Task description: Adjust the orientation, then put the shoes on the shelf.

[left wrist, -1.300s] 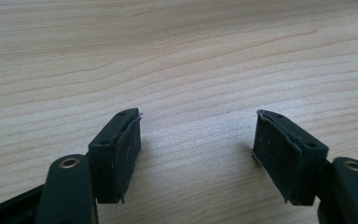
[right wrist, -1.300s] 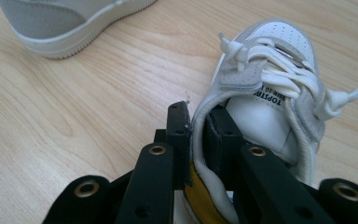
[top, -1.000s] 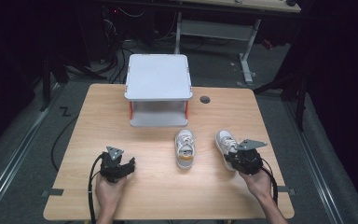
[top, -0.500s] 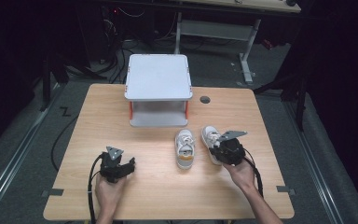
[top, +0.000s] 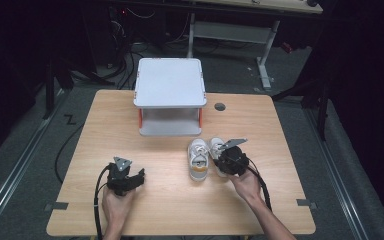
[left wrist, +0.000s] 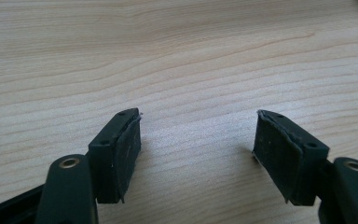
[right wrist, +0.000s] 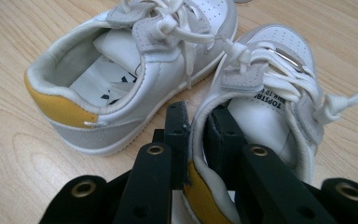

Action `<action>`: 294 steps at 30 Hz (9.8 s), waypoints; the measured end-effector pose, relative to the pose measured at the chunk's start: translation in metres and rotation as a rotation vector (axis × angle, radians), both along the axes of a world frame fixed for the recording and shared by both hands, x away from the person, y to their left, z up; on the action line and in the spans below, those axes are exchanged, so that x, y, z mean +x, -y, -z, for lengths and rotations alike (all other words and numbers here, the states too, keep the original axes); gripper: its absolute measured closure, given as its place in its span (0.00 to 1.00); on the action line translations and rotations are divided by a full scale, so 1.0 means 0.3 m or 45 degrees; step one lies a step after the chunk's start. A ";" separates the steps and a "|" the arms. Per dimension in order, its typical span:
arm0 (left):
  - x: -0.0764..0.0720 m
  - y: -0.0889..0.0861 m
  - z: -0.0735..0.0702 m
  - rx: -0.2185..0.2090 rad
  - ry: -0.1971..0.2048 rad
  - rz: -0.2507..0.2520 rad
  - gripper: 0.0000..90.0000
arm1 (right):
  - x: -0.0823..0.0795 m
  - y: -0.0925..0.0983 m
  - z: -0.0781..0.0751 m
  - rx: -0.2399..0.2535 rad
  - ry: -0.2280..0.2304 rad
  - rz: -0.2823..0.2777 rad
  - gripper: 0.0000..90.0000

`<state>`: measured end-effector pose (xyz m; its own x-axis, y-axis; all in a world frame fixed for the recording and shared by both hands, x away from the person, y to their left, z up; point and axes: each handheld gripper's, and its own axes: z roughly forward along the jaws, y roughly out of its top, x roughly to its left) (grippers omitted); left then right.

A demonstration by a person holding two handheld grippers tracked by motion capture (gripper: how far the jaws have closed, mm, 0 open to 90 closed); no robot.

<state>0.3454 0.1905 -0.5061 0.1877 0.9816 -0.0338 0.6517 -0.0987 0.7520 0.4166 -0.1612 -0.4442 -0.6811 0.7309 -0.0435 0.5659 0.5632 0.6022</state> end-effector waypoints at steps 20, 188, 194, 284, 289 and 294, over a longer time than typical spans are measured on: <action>0.000 0.001 0.000 0.008 -0.004 0.004 0.35 | -0.022 0.006 -0.028 0.090 -0.039 -0.015 0.58; 0.134 0.563 -0.244 -0.088 -0.081 0.549 0.91 | -0.102 0.477 0.189 0.148 0.171 0.452 0.40; 0.131 0.519 -0.254 -0.082 -0.084 0.546 0.91 | -0.102 0.477 0.189 0.148 0.170 0.451 0.40; 0.418 0.275 -0.216 -0.064 0.090 0.059 0.26 | 0.163 0.132 -0.193 0.456 0.261 0.010 0.86; 0.388 0.264 -0.243 -0.067 0.093 0.095 0.24 | 0.232 0.070 -0.241 0.464 0.266 0.025 0.85; 0.346 0.256 -0.257 -0.034 0.111 0.119 0.22 | 0.284 -0.004 -0.274 0.431 0.274 0.021 0.85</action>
